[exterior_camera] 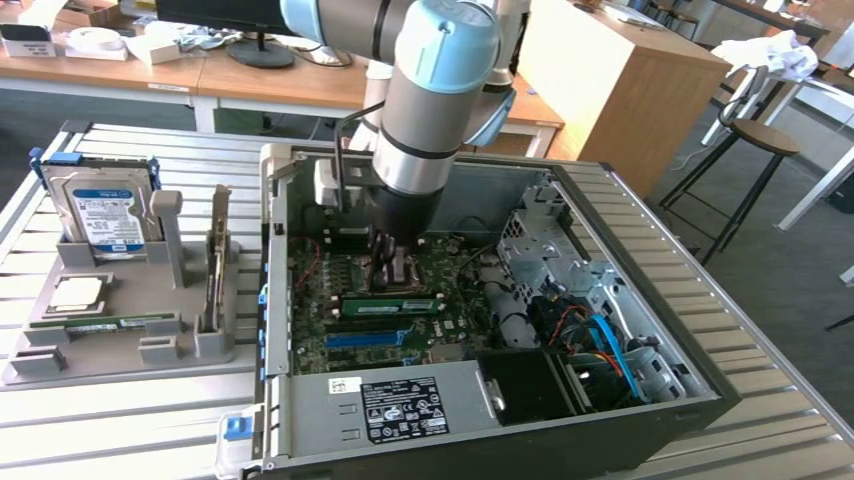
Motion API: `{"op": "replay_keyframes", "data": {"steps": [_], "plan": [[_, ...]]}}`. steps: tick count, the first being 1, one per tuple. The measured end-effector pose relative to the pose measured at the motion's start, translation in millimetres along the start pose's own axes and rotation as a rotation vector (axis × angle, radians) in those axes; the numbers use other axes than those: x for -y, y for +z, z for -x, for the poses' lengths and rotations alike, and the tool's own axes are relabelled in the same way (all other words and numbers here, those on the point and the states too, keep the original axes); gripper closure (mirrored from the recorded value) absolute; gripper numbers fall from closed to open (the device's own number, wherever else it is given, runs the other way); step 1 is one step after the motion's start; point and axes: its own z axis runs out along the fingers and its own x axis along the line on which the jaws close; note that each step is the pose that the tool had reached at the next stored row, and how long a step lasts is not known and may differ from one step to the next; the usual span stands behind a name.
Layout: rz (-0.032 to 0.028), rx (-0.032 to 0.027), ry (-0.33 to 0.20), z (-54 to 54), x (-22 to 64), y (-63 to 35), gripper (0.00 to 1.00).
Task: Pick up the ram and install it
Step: 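Insert the ram into the slot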
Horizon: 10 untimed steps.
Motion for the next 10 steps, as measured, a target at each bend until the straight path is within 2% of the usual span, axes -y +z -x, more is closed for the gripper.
{"op": "replay_keyframes", "data": {"steps": [10], "plan": [[0.0,0.0001,0.0,-0.6,0.0,0.3,0.9]]}}
